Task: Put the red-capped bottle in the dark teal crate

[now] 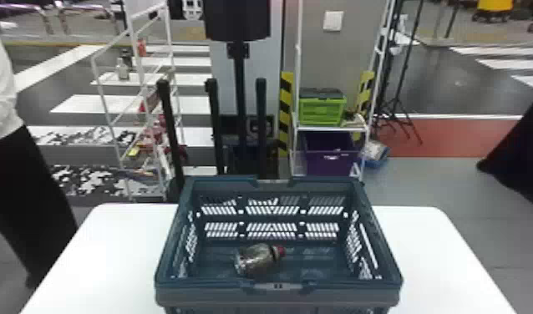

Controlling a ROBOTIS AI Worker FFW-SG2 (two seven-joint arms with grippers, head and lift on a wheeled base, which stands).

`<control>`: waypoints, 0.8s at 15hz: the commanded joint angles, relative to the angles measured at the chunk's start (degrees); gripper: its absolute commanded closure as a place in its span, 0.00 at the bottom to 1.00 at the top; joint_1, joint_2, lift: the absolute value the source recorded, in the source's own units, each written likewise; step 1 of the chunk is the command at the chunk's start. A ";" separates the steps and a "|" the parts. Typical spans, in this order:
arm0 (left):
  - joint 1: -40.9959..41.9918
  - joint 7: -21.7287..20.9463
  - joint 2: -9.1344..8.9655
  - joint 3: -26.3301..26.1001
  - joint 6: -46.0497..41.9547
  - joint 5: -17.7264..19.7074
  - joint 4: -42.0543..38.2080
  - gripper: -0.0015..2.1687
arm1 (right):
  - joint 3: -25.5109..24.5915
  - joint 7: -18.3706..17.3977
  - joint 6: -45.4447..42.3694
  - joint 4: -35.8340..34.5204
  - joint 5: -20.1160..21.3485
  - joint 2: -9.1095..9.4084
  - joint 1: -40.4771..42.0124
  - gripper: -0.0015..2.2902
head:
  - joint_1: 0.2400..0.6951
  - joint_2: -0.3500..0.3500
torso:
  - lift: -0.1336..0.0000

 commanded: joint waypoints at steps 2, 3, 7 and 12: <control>2.14 0.10 -0.57 -1.34 -7.76 -0.34 3.05 0.02 | 0.58 0.00 -0.46 0.07 0.08 -0.09 -0.24 0.07 | 0.57 0.50 | 1.00; 2.58 0.45 -0.74 -1.69 -8.99 -1.04 3.14 0.02 | 0.67 0.00 -0.46 0.07 0.08 -0.09 -0.24 0.07 | 0.57 0.50 | 1.00; 3.29 1.06 -1.80 -2.39 -11.80 -1.92 4.11 0.02 | 1.02 0.00 0.25 -0.02 0.44 -0.09 -0.59 0.07 | 0.57 0.50 | 1.00; 3.29 1.15 -2.50 -2.39 -14.26 -1.83 4.72 0.02 | 1.11 0.00 0.95 -0.02 0.70 -0.09 -0.42 0.07 | 0.57 0.50 | 1.00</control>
